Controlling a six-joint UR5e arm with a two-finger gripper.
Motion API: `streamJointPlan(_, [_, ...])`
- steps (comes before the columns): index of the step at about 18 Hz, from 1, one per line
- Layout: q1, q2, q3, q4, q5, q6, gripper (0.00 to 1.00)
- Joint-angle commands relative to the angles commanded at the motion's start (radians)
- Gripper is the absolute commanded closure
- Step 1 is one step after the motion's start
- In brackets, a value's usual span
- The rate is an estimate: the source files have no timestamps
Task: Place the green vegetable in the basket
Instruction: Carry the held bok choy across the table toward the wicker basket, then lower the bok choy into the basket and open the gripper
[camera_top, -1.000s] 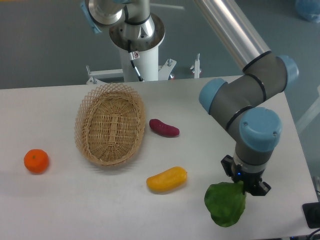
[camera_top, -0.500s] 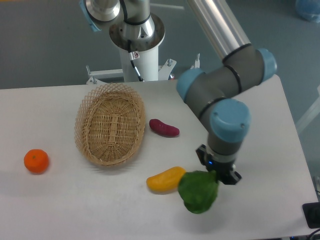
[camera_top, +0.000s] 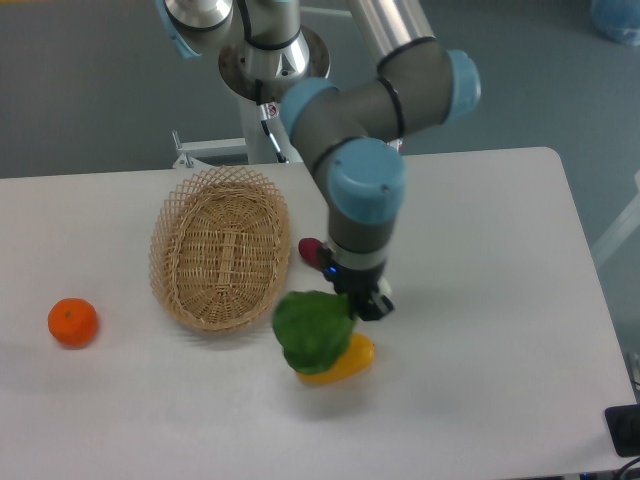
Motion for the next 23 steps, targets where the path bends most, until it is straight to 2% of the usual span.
streamJointPlan(3, [-0.04, 0.003, -0.018, -0.002, 0.0, -0.003, 0.85])
streamJointPlan(4, [-0.049, 0.02, -0.035, -0.002, 0.002, -0.003, 0.85])
streamJointPlan(5, [-0.051, 0.041, -0.067, 0.0, 0.002, -0.002, 0.84])
streamJointPlan(6, [-0.055, 0.123, -0.185, 0.0, 0.0, 0.006, 0.83])
streamJointPlan(8, [-0.064, 0.133, -0.203, 0.0, -0.002, 0.005, 0.8])
streamJointPlan(11, [-0.089, 0.127, -0.235, 0.0, -0.053, 0.005, 0.79])
streamJointPlan(16, [-0.106, 0.123, -0.247, -0.008, -0.103, 0.003, 0.76])
streamJointPlan(18, [-0.106, 0.123, -0.264, -0.003, -0.103, 0.003, 0.69])
streamJointPlan(19, [-0.107, 0.123, -0.266, -0.003, -0.103, 0.003, 0.62])
streamJointPlan(20, [-0.108, 0.123, -0.266, -0.003, -0.103, 0.003, 0.53])
streamJointPlan(22, [-0.109, 0.123, -0.266, -0.002, -0.101, 0.003, 0.25])
streamJointPlan(23, [-0.108, 0.121, -0.266, 0.0, -0.101, 0.005, 0.19])
